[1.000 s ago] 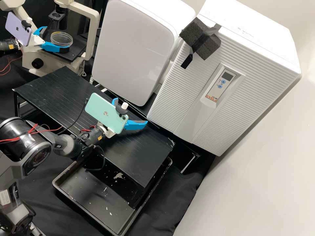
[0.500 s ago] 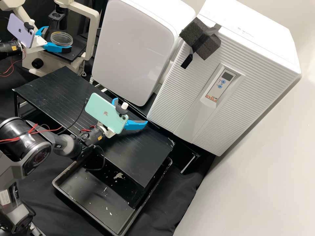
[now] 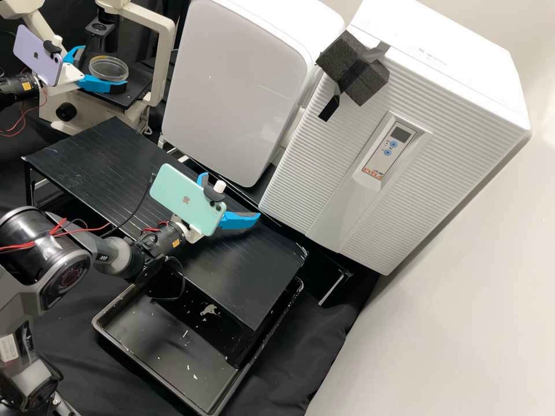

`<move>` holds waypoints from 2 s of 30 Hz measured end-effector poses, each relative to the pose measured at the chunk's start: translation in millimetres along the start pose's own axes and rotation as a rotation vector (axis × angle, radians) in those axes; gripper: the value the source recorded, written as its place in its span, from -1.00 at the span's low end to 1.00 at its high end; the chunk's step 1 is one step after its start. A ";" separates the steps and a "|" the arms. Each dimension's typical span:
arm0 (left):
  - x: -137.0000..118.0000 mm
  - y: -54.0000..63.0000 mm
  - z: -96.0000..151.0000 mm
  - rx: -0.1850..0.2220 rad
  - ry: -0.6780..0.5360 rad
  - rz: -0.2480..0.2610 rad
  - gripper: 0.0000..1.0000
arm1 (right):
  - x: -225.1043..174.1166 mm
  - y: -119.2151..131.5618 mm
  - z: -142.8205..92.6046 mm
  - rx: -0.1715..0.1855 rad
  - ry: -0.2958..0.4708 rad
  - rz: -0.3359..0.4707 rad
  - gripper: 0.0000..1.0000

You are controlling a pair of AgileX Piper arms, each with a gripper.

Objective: Place the petri dish on the bench

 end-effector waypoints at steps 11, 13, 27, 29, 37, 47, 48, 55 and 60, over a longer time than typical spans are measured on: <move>0.7 -1.8 0.2 -0.015 -0.010 0.008 -1.00 | 0.0 0.0 0.0 0.000 0.000 0.000 1.00; 0.7 -1.7 0.6 -0.018 -0.016 0.012 -1.00 | 0.0 0.0 0.0 0.000 0.000 0.000 1.00; 0.5 -0.6 -1.9 -0.024 -0.039 0.011 -1.00 | 0.0 0.0 0.0 0.000 0.000 0.000 1.00; 0.2 -1.4 -2.7 -0.017 -0.044 0.008 -1.00 | 0.0 0.0 0.0 0.000 0.000 0.000 1.00; -1.6 -2.1 -2.5 -0.015 -0.064 0.016 -1.00 | 0.0 0.0 0.0 0.000 0.000 0.000 1.00; -7.7 -6.0 -0.5 -0.029 -0.095 0.020 -1.00 | 0.0 0.0 0.0 0.000 0.000 0.000 1.00; -9.0 -6.7 -0.3 -0.032 -0.099 0.019 -1.00 | 0.0 0.0 0.0 0.000 0.000 0.000 1.00; -30.1 -3.6 3.2 -0.041 -0.127 -0.012 -1.00 | 0.0 0.0 0.0 0.000 0.000 0.000 1.00; -46.8 2.1 2.1 -0.056 -0.135 -0.025 -1.00 | 0.0 0.0 0.0 0.000 0.000 0.000 1.00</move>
